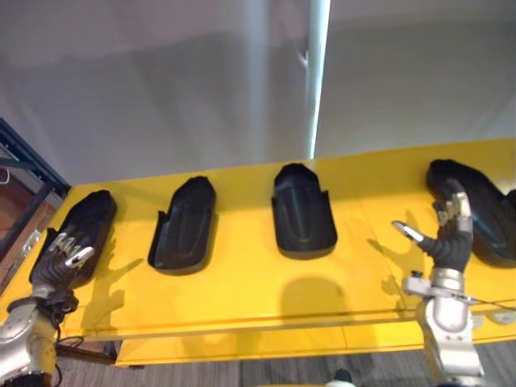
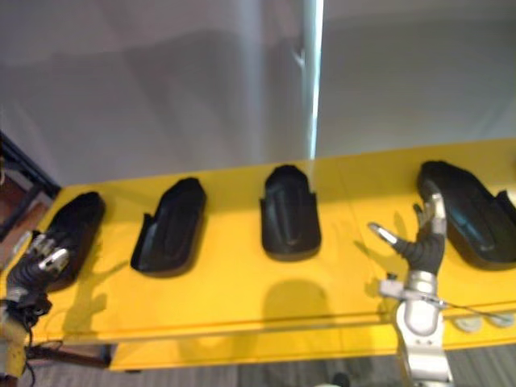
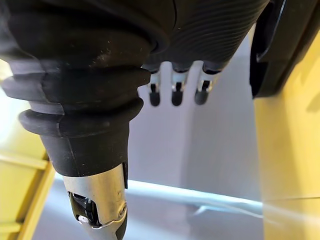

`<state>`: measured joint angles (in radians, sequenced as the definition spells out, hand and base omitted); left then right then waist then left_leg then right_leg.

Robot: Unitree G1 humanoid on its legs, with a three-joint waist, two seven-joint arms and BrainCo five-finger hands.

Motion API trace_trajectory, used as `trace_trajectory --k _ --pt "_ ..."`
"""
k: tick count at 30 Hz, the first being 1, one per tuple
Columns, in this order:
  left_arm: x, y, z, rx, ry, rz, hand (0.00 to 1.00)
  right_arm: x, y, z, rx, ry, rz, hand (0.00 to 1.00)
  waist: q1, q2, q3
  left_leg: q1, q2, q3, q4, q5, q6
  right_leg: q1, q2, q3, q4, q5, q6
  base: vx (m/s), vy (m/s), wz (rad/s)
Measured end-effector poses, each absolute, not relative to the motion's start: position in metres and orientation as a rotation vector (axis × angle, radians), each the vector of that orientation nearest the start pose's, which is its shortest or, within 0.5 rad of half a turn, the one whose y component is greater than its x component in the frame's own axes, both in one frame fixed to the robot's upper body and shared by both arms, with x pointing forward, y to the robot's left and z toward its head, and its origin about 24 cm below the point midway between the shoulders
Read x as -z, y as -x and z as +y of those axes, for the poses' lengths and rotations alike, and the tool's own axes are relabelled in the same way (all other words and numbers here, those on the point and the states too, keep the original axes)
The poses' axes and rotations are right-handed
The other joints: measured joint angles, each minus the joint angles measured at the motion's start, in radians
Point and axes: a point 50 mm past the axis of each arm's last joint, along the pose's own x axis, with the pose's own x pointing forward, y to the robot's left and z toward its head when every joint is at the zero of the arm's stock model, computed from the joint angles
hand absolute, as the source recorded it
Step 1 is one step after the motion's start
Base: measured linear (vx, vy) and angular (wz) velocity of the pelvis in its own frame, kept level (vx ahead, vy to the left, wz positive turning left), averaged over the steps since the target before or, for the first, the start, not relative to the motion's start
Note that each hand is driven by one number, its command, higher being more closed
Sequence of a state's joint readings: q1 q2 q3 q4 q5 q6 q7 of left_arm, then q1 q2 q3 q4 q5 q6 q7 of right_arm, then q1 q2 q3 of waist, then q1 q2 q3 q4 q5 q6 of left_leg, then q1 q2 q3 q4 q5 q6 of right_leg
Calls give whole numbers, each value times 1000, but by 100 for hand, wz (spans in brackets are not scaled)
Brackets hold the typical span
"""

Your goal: Walk over and take plastic housings, then place them on the shelf

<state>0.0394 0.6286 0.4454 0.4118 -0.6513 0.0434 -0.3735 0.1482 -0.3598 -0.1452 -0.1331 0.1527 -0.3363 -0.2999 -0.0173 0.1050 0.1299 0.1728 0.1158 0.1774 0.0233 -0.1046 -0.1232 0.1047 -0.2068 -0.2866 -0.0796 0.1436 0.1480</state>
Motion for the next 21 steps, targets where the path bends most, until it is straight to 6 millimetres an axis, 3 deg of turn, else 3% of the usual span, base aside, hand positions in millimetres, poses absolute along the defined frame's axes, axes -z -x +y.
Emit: trace_trajectory --k 5,13,16,17,21 --pt "-61 -208 375 -191 120 83 0 -96 -213 -255 372 198 -375 0 0 1 -1 0 0 2 1 0 0 0 0 2 0 0 0 0 0 0" --pt "-46 -208 373 -186 89 209 0 -83 -215 -267 474 263 -242 0 2 3 -1 -3 -1 25 -2 0 -1 -18 0 22 0 2 -1 -3 4 -6" --pt "-40 -205 376 -217 94 258 0 -76 -206 -293 689 307 -178 0 1 2 -1 -1 -2 27 -6 0 -1 -20 0 30 0 2 -1 -1 8 -2" --pt "-38 -204 377 -234 95 274 0 -77 -196 -315 848 319 -159 0 1 2 -1 -1 -3 33 -8 0 -1 -26 0 38 0 2 0 -5 20 -8" --pt "-36 -202 379 -261 74 305 0 -77 -166 -359 1164 347 -121 0 -3 2 -1 0 -4 42 -13 0 -1 -33 0 45 0 3 0 -5 13 -6"
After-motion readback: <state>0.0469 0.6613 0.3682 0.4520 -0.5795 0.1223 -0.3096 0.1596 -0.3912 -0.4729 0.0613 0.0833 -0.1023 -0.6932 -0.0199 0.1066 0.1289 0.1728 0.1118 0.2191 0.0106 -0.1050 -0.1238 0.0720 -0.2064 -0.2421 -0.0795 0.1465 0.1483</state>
